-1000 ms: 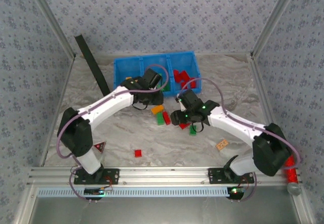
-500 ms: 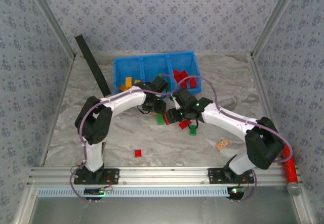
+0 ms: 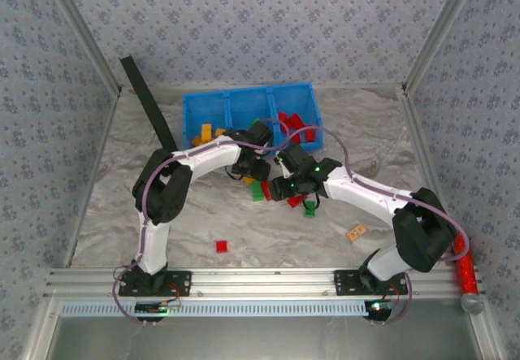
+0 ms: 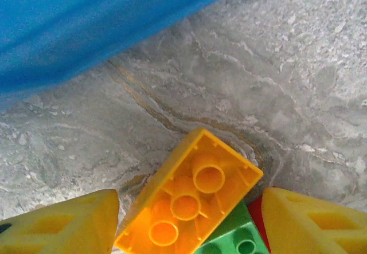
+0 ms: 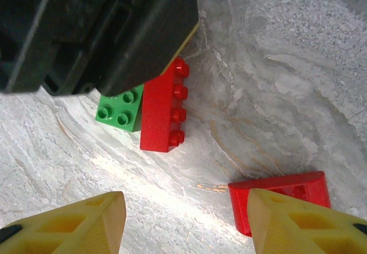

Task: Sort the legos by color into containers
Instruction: Pick up the lego from the center of the table.

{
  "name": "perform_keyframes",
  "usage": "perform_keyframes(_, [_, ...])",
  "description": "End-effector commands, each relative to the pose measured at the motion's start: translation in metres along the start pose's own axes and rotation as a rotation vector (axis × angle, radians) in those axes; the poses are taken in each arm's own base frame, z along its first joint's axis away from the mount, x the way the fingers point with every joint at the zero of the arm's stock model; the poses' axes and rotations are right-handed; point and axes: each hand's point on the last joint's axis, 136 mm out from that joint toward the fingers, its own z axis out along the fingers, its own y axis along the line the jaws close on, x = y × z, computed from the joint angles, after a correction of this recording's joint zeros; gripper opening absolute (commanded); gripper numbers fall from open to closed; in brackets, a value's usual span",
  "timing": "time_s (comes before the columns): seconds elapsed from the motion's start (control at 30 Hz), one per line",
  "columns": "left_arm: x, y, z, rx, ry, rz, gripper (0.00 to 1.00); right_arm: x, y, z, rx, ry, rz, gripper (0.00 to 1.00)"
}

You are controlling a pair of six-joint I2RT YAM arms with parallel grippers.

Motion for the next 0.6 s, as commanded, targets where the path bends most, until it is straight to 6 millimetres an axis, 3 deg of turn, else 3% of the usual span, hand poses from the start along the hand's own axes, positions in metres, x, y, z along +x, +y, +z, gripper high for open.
perform_keyframes(0.0, [0.001,0.005,0.012,-0.025,0.025,0.023,0.67,0.001,0.001,-0.008,0.010,-0.012,-0.016,0.60])
perform_keyframes(0.57, [0.030,0.009,0.049,-0.017,0.125,0.001,0.56,0.010,0.000,-0.012,0.026,-0.002,-0.021,0.59])
